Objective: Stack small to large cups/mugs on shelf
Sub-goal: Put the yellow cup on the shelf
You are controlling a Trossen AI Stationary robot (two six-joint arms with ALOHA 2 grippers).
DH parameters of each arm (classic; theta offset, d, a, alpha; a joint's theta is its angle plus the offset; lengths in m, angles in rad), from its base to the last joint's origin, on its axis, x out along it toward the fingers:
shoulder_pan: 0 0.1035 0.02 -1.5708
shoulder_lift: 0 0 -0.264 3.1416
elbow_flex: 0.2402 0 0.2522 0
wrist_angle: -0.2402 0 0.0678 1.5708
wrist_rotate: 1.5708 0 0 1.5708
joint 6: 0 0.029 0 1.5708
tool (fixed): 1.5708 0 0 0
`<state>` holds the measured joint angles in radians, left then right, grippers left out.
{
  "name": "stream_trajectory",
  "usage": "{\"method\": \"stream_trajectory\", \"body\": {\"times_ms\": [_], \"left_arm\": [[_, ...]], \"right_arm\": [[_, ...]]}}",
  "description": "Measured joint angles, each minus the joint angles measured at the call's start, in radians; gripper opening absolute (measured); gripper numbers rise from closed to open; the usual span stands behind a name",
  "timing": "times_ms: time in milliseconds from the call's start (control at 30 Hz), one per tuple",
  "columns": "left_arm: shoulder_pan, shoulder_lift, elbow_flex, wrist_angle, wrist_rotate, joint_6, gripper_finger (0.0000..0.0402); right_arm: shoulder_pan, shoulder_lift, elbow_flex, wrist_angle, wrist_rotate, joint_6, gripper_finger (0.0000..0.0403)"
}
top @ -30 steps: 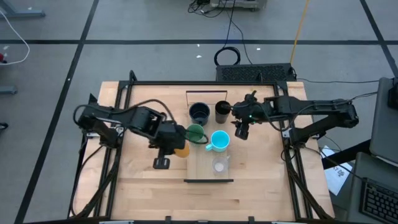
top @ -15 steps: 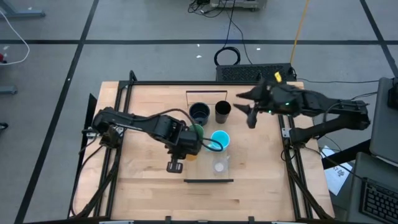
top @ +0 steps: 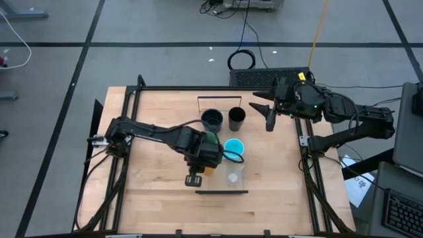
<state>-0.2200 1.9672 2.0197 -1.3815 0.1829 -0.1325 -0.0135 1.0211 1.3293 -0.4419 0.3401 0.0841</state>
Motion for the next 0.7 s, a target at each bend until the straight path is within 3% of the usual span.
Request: {"method": "stream_trajectory", "body": {"times_ms": [700], "left_arm": [[-0.003,0.101,0.0,0.043,0.072,0.031,0.0]], "right_arm": [[0.002,-0.047,0.0,0.011,-0.001,0.008,0.0185]]}}
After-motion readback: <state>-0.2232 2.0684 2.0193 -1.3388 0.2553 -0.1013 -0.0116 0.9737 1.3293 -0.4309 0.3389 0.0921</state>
